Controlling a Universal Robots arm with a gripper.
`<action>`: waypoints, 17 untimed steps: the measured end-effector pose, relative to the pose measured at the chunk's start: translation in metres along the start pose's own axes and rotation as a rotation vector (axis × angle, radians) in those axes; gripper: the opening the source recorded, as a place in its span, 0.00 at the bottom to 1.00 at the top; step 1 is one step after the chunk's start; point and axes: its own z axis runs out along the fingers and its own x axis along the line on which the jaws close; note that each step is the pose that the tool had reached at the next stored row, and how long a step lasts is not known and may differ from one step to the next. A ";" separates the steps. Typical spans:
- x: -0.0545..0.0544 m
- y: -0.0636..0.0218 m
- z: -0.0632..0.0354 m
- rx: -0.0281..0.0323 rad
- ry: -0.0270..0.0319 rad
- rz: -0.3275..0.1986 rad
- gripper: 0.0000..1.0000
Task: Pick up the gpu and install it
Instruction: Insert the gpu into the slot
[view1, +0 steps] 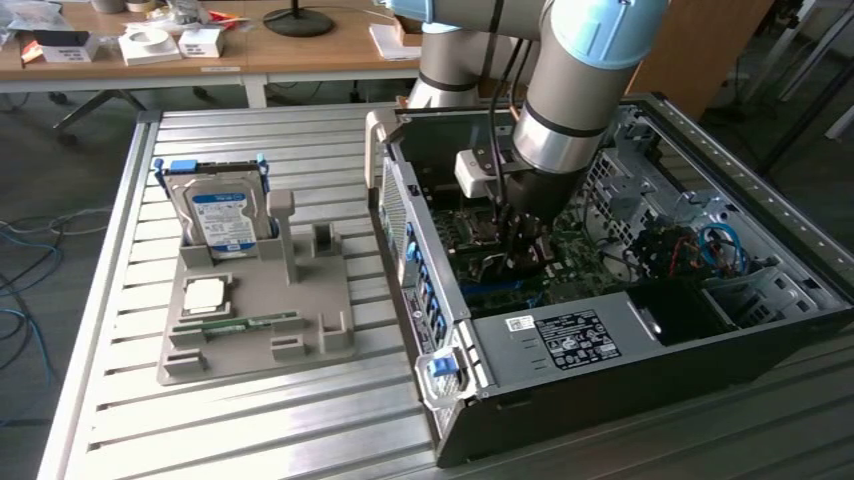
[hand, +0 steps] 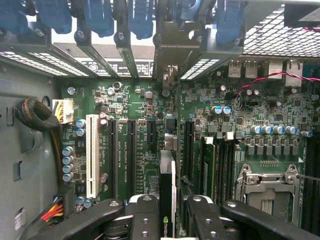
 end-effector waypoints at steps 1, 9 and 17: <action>0.000 0.0000 0.0000 0.0000 0.0000 0.000 0.26; 0.000 0.0000 0.0000 0.0000 0.0000 0.000 0.26; 0.000 0.0000 0.0000 0.0004 0.0019 0.009 0.26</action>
